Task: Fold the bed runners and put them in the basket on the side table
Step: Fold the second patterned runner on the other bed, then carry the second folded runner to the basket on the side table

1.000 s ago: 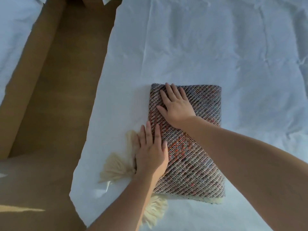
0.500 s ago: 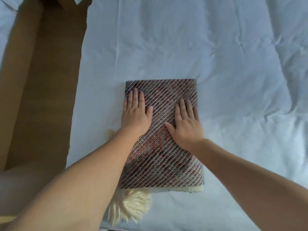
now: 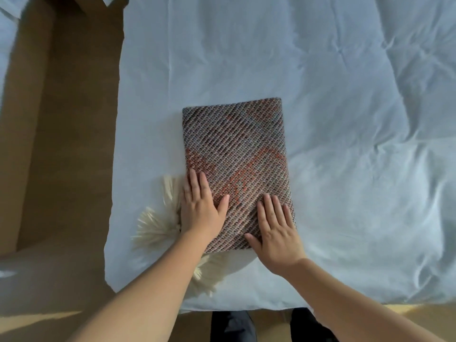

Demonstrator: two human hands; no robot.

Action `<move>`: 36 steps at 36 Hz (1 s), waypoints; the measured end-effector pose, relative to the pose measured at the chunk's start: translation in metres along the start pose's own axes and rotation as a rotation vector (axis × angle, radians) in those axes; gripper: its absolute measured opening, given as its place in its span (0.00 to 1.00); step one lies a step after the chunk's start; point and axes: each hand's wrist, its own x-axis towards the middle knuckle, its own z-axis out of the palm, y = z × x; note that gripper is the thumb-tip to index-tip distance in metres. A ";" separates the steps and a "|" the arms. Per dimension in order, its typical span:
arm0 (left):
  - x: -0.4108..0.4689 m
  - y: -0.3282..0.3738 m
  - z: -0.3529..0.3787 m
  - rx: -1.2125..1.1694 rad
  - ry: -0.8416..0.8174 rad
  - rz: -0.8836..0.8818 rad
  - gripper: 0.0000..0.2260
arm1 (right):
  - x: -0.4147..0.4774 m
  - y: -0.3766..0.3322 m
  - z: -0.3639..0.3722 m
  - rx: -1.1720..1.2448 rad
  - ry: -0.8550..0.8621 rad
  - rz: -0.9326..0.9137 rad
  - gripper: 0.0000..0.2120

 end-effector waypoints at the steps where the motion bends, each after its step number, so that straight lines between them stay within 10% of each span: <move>1: 0.004 -0.001 -0.004 -0.056 0.012 -0.052 0.37 | 0.007 0.003 -0.006 0.052 0.033 0.025 0.37; 15: 0.069 -0.028 -0.043 -0.562 -0.173 -0.219 0.26 | 0.100 0.034 -0.069 0.886 0.119 0.593 0.29; 36: 0.001 0.124 -0.225 -0.640 -0.007 0.346 0.17 | -0.010 0.040 -0.265 0.836 0.546 0.658 0.19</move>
